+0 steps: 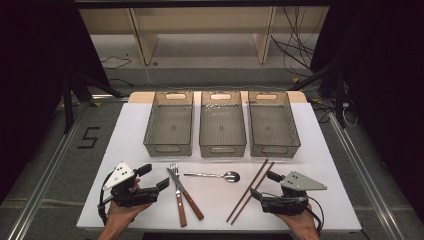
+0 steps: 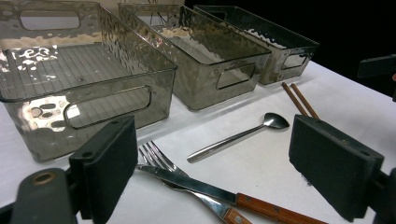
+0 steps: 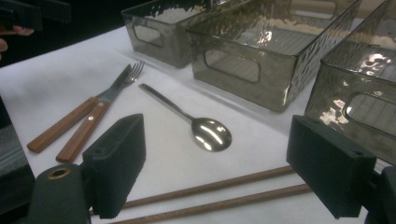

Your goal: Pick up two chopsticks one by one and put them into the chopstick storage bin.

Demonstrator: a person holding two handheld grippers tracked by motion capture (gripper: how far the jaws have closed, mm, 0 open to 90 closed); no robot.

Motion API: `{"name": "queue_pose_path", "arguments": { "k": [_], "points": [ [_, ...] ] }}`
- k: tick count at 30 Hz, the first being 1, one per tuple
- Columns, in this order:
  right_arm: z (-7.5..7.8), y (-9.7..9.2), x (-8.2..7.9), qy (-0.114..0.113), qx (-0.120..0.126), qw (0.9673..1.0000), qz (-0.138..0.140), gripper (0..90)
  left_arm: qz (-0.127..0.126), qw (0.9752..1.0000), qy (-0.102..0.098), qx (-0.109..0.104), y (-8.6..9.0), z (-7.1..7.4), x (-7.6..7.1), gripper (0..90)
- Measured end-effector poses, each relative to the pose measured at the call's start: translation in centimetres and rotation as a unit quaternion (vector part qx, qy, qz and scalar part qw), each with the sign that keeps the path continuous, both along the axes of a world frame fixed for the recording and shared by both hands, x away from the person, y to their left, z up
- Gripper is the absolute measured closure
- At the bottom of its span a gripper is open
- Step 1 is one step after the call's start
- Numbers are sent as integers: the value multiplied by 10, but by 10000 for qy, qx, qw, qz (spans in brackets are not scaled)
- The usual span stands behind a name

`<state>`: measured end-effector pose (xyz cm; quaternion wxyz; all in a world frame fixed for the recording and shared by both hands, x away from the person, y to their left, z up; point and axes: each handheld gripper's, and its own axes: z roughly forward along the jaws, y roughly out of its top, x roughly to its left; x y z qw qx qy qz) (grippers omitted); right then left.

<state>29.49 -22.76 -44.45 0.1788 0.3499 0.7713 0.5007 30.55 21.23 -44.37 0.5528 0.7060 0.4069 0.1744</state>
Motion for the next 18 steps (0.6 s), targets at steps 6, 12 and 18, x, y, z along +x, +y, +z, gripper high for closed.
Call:
{"name": "queue_pose_path", "arguments": {
  "k": [6,12,18],
  "points": [
    [12,-2,7,67,-606,9975,353,220,3,10000,18,-1,0,0,1,150],
    [32,-8,25,309,-1365,9866,834,250,1,10000,28,3,0,0,1,150],
    [33,-8,43,519,-1755,9791,884,279,3,10000,25,0,0,-1,2,150]
  ]
}}
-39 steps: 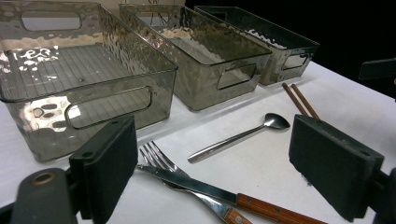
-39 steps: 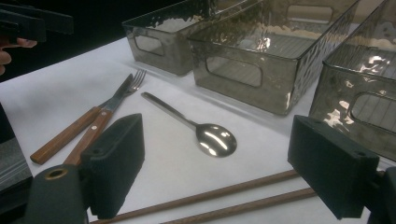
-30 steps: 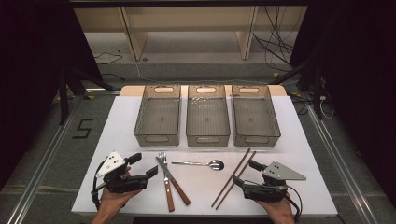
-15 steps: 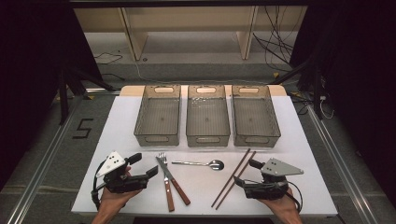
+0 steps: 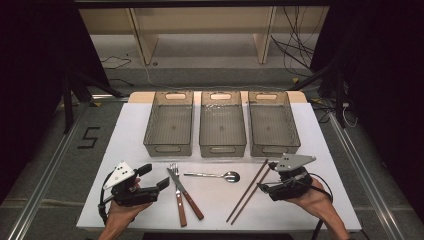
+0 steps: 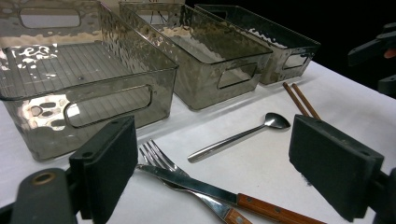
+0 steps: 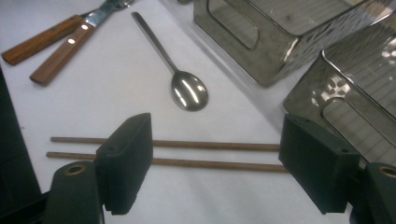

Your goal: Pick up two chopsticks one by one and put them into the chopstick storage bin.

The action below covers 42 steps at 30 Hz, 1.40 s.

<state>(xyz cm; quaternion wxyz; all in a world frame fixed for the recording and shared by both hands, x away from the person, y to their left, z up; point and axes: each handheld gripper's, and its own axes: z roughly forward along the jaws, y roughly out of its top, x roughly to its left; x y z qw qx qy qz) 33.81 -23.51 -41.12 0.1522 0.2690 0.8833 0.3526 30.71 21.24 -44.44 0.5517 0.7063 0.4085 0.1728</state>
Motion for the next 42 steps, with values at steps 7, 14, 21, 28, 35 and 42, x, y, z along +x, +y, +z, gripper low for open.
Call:
{"name": "queue_pose_path", "arguments": {
  "k": [7,14,21,28,35,42],
  "points": [
    [-7,5,17,163,-781,9956,483,306,1,10000,0,-9,0,0,0,150],
    [-11,17,23,210,-1423,9841,1039,326,-12,10000,-6,14,-1,0,0,150],
    [-17,31,27,341,-1984,9652,1667,374,-23,10000,-15,28,-1,1,0,150],
    [-21,39,35,350,-2303,9527,1954,420,-26,10000,-17,31,-1,1,-1,150],
    [-27,42,41,399,-2621,9402,2138,460,-27,10000,-22,25,-2,1,-1,150],
    [-28,43,45,397,-2721,9341,2276,489,-48,10000,-23,41,-2,1,-1,150]
  ]
}}
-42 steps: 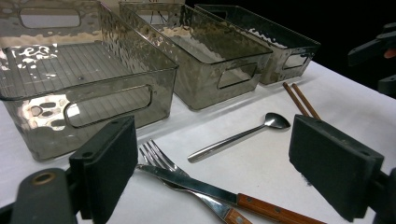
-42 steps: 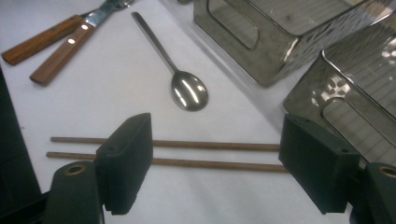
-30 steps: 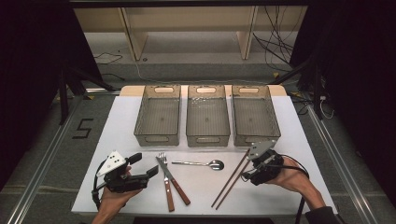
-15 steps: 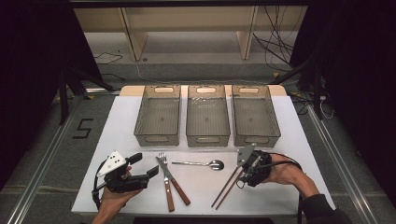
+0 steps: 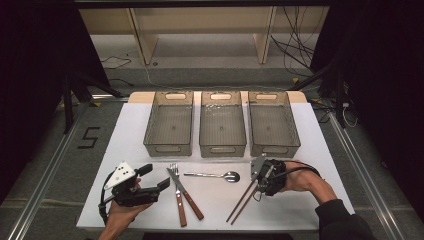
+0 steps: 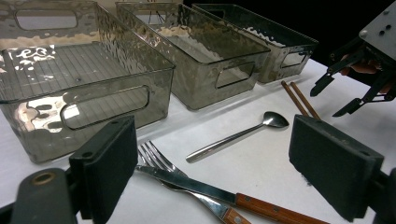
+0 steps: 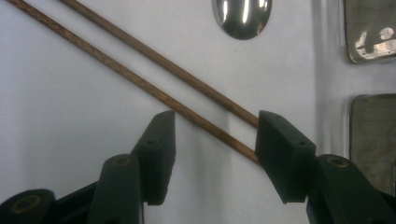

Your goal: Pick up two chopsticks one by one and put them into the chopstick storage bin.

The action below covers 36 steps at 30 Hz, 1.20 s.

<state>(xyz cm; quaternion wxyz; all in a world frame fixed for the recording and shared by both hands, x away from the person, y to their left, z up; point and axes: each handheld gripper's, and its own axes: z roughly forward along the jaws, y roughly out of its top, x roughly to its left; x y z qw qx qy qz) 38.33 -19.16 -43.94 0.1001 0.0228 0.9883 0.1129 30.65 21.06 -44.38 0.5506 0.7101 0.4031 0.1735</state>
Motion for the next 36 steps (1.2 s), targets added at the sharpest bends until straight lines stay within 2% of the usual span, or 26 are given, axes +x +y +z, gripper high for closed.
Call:
{"name": "queue_pose_path", "arguments": {
  "k": [8,18,24,36],
  "points": [
    [-5,4,3,102,-97,9997,210,521,-1,10000,1,-1,0,0,0,150],
    [-11,4,7,150,-120,9995,266,541,-4,10000,2,-1,0,0,0,151],
    [-14,4,11,298,-116,9990,312,556,-3,10000,1,-3,0,0,0,151],
    [-16,2,11,420,-117,9981,435,576,-1,10000,13,2,0,0,0,151]
  ]
}}
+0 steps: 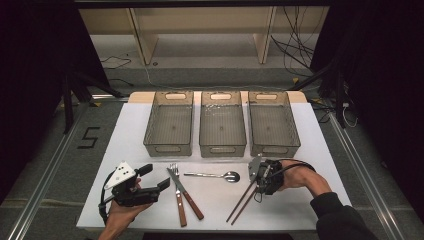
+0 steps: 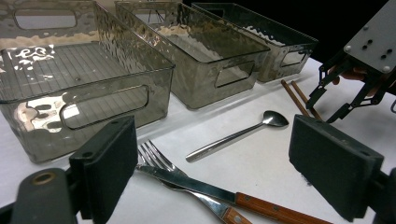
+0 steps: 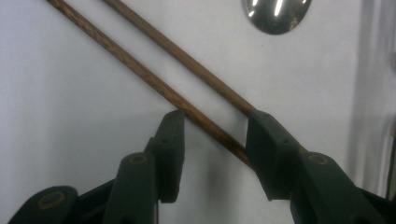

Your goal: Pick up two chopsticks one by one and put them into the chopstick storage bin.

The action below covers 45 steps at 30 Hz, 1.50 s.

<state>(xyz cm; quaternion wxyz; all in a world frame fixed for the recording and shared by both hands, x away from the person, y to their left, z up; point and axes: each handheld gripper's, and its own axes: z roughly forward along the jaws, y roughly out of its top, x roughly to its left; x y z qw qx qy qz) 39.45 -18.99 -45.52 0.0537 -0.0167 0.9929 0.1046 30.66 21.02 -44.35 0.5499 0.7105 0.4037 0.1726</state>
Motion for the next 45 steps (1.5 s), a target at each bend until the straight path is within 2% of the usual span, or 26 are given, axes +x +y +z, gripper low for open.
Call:
{"name": "queue_pose_path", "arguments": {
  "k": [6,7,21,31,41,45],
  "points": [
    [0,5,-2,-76,-223,9994,244,592,0,10000,1,14,0,0,0,151],
    [1,6,-2,-48,-277,9992,288,623,-1,10000,2,12,0,0,0,151],
    [1,9,-8,-18,-503,9974,515,734,9,10000,3,8,0,0,0,151],
    [2,7,-12,13,-689,9946,775,811,5,10000,2,19,0,0,0,151],
    [2,6,-14,116,-735,9926,960,856,7,10000,1,26,0,0,0,151],
    [6,5,-15,148,-625,9935,943,859,6,10000,3,19,0,0,0,151]
  ]
}}
